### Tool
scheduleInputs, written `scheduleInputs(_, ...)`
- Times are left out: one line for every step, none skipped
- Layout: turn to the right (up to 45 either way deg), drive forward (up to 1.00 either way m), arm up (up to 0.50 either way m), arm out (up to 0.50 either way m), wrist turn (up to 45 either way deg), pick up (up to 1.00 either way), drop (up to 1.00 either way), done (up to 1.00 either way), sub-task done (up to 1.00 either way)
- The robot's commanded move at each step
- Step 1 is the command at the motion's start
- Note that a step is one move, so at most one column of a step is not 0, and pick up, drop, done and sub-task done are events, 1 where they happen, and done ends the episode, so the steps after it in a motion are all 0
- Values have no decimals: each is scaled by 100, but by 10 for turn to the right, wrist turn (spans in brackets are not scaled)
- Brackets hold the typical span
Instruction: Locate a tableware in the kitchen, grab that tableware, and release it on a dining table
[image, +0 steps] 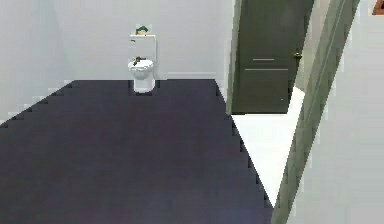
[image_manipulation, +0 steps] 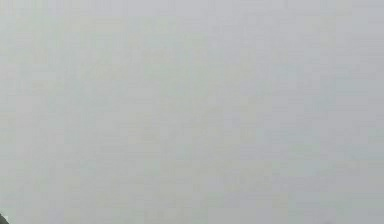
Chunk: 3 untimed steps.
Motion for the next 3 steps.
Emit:
scheduleInputs(0,100,0,0,0,0,0,0,0)
scheduleInputs(30,0,0,0,0,0,0,0,0)
scheduleInputs(0,35,0,0,0,0,0,0,0)
